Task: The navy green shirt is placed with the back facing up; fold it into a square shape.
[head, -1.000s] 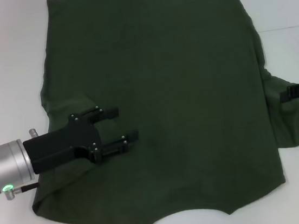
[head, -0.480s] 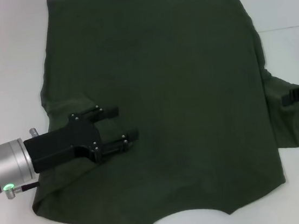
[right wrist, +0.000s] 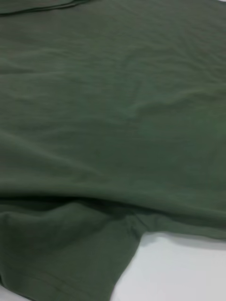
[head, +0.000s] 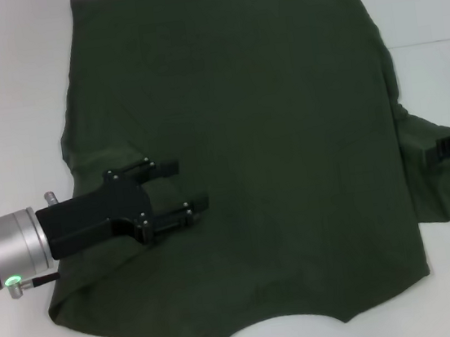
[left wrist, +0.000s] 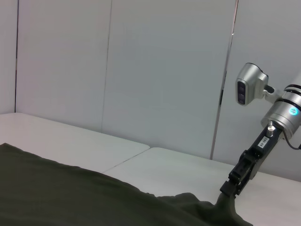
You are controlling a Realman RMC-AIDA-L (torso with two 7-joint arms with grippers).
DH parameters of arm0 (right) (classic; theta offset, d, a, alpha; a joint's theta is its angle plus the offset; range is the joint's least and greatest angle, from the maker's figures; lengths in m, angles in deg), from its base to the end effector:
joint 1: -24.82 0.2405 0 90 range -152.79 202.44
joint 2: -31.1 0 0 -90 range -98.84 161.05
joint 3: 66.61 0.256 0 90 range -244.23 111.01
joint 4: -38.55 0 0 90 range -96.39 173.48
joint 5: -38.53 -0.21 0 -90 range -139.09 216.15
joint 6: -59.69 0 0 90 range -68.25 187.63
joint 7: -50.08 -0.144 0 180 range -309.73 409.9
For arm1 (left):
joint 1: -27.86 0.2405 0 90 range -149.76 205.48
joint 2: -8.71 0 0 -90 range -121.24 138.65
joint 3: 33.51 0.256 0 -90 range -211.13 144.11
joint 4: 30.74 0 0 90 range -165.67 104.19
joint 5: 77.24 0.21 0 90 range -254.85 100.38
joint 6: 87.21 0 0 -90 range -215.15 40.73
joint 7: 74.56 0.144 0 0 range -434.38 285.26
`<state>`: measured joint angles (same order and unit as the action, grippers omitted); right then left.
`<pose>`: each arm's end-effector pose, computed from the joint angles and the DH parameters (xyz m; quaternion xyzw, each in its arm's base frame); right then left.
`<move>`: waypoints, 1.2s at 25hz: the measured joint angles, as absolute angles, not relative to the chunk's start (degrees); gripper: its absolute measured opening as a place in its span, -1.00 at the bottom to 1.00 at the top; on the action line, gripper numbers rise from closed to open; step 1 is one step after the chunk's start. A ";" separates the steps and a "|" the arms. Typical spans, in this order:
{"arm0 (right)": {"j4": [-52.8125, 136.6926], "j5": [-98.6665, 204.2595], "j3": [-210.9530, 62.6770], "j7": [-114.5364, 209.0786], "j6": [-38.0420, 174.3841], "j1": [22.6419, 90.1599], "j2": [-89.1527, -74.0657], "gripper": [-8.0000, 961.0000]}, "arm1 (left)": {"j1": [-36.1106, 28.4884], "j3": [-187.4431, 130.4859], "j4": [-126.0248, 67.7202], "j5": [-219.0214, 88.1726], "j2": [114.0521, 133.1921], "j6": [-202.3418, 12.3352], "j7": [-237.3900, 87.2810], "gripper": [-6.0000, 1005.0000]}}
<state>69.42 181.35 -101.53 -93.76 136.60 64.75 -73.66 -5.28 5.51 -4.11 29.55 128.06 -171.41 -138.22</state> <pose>0.3268 0.3855 0.0833 -0.7119 0.6705 0.0627 0.1992 -0.2516 0.3394 -0.0246 -0.9290 -0.1540 -0.2897 0.1714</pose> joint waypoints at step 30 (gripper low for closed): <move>69.30 181.15 -102.04 -91.95 134.48 65.69 -74.89 0.57 | -5.46 5.69 -3.92 29.55 128.15 -171.42 -138.37 0.52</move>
<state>69.30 181.15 -102.04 -91.95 134.48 65.69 -74.89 -5.46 5.69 -3.92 29.55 128.15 -171.42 -138.37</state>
